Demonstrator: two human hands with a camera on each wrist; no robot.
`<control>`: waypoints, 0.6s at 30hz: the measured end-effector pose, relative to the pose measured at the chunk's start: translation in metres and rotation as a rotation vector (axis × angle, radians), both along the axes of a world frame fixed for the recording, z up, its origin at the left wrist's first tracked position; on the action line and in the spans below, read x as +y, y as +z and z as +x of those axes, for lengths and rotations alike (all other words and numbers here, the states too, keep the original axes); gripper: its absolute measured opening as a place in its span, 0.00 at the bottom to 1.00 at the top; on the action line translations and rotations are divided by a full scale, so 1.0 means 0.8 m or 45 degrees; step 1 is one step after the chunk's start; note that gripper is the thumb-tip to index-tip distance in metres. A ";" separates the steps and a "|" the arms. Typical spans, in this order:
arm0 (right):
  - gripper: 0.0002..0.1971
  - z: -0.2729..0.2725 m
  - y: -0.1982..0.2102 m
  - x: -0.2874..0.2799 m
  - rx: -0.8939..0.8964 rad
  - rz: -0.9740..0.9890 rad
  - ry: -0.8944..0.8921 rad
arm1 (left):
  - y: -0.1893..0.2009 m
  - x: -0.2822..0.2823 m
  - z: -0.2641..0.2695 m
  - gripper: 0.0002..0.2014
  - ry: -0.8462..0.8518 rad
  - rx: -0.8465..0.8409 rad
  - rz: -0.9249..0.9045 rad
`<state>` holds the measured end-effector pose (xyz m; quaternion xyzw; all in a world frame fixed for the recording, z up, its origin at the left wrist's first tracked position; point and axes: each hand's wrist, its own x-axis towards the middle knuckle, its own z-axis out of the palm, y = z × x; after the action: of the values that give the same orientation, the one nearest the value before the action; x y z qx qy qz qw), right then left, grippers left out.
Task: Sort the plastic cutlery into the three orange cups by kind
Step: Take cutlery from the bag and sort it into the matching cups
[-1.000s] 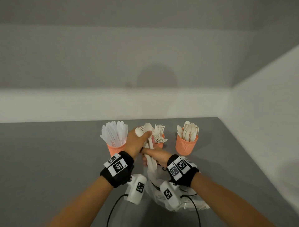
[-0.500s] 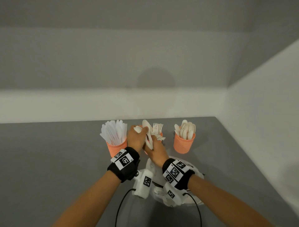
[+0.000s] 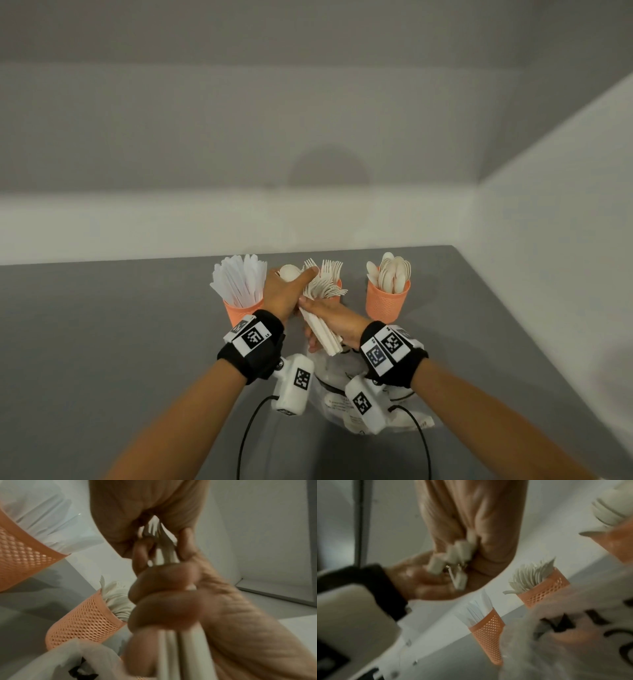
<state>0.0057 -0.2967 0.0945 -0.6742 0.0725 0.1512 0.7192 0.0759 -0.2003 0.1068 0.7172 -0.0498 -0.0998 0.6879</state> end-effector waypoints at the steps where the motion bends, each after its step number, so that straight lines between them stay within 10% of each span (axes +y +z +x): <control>1: 0.11 0.000 -0.003 0.001 -0.045 -0.069 -0.033 | -0.003 -0.001 0.002 0.23 0.055 -0.007 0.052; 4: 0.11 -0.001 -0.011 0.002 -0.096 -0.106 -0.174 | -0.001 -0.001 -0.002 0.31 -0.006 -0.007 0.048; 12: 0.15 -0.004 -0.004 -0.016 0.013 0.111 -0.224 | -0.005 0.005 -0.005 0.02 -0.076 -0.035 -0.164; 18: 0.19 -0.008 -0.003 -0.014 0.026 0.154 -0.232 | -0.007 0.003 -0.004 0.09 0.097 -0.089 -0.066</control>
<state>-0.0008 -0.3081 0.0923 -0.6187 0.1314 0.0960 0.7685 0.0727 -0.1979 0.1013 0.7037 -0.0491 -0.0470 0.7072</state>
